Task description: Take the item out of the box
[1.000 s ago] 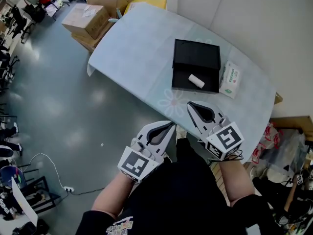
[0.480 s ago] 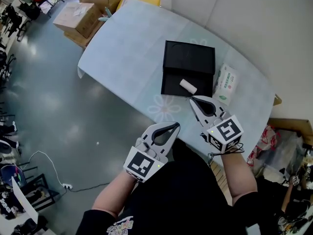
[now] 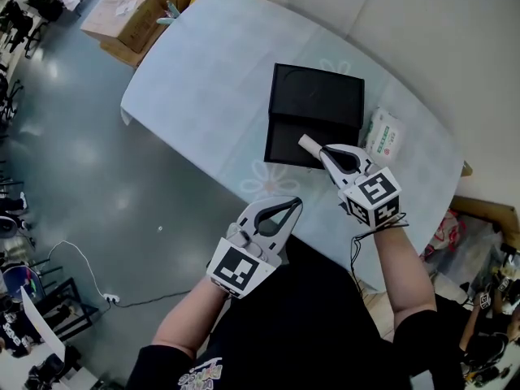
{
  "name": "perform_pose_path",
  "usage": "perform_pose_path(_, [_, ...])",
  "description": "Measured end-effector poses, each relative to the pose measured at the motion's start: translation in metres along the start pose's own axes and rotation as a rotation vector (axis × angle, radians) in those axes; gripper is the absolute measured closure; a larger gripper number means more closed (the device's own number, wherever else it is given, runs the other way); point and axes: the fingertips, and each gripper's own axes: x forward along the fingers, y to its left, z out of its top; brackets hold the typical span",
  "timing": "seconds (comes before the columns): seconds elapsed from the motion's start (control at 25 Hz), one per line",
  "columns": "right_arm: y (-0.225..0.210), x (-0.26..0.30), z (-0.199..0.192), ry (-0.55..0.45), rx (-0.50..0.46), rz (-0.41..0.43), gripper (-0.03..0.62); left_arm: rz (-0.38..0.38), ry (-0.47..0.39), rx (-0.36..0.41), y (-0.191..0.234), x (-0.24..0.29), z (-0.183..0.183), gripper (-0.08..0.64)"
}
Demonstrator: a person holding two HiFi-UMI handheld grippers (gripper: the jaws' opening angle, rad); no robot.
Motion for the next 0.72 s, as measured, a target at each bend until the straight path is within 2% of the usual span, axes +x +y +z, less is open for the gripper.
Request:
perform_pose_path(0.12, [-0.009, 0.017, -0.015, 0.073, -0.009, 0.023, 0.570, 0.001, 0.012, -0.015, 0.005, 0.006, -0.005, 0.551])
perform_pose_path(0.24, [-0.015, 0.032, -0.030, 0.162, -0.037, 0.040, 0.530, 0.002, 0.022, -0.034, 0.009, 0.010, -0.008, 0.551])
perform_pose_path(0.72, [-0.023, 0.081, -0.078, 0.471, -0.207, 0.085, 0.442, 0.055, 0.049, -0.112, 0.036, 0.011, -0.028, 0.551])
